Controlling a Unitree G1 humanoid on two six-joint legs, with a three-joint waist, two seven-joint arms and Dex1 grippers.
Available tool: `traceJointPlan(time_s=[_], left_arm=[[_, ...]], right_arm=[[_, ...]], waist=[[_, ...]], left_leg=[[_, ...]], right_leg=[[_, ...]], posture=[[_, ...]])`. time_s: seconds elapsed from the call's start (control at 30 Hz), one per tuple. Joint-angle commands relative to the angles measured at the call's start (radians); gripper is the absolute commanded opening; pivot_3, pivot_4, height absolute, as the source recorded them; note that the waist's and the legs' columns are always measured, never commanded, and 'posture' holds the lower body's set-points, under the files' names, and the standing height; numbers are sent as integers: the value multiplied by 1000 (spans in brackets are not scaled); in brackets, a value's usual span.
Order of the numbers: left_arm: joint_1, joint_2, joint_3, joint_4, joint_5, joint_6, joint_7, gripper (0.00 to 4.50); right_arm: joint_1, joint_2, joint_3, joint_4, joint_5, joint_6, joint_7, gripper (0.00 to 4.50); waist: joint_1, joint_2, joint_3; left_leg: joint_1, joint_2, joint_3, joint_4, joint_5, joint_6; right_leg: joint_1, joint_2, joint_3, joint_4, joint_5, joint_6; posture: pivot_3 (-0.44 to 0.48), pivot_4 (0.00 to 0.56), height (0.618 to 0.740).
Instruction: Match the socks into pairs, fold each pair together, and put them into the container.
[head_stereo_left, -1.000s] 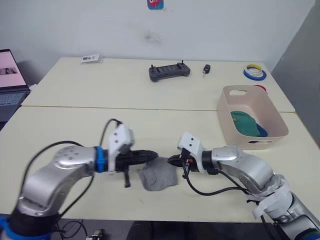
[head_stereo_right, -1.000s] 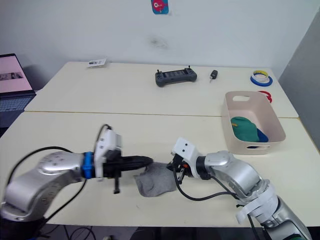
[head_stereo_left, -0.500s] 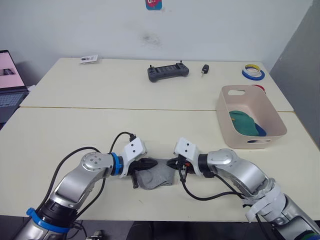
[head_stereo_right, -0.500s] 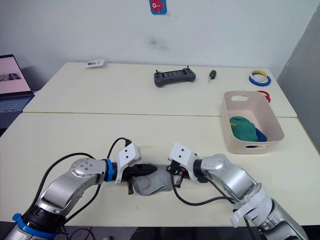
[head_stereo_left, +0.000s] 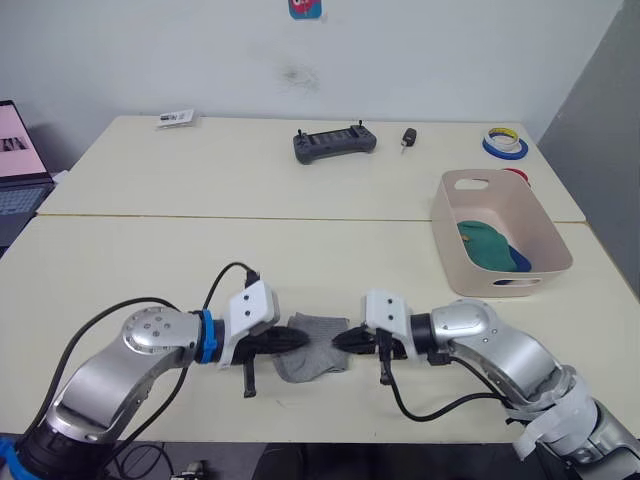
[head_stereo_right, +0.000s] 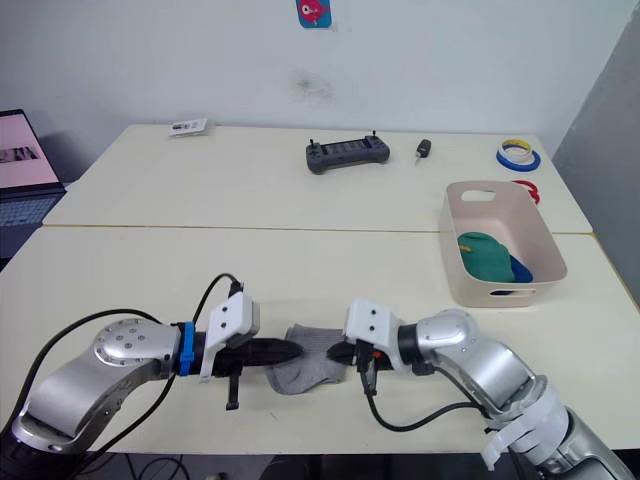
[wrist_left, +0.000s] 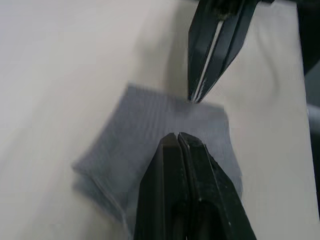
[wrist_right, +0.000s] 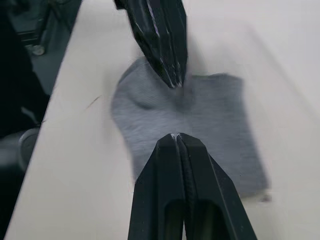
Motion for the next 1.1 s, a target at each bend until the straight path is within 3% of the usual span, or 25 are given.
traceJointPlan(time_s=[0.03,0.3,0.53,0.67,0.77,1.07,1.1], left_arm=[[18,17,-31,60,84,-94,-12,0],[32,-18,-44,176,130,-175,-19,0],[52,-16,54,59,3,-96,-27,0],[57,-17,23,119,66,-128,-17,0],[73,-23,-12,172,110,-160,-23,0],[81,-36,-32,194,124,-180,-22,0],[83,-35,-32,194,125,-180,-21,0]], right_arm=[[-3,-4,34,7,-42,-17,17,89],[34,-106,16,27,-92,-45,63,89],[94,-140,-164,-99,92,72,88,89],[124,-108,-239,-111,151,164,19,89],[111,-60,-290,-105,239,325,-32,673],[32,126,-334,6,311,675,-234,3747],[27,139,-333,14,314,690,-246,3747]], waist=[[1,0,0],[5,0,0],[4,0,0],[4,0,0],[4,0,0],[3,1,-1],[3,1,-2]], left_leg=[[0,0,0,0,0,0],[0,-1,0,1,0,0],[0,0,0,1,0,0],[0,0,0,1,0,0],[0,0,0,1,0,0],[0,-1,0,0,0,0],[1,-1,1,0,0,0]], right_leg=[[0,0,0,0,0,0],[1,-1,0,0,0,0],[1,-1,-1,0,0,0],[1,-1,-1,0,0,0],[1,-1,0,0,0,0],[1,-1,0,0,0,0],[1,-1,0,0,0,0]], posture=[[0,150,740],[0,150,740],[0,150,740],[0,150,740],[0,150,740],[0,150,740],[0,150,740]])
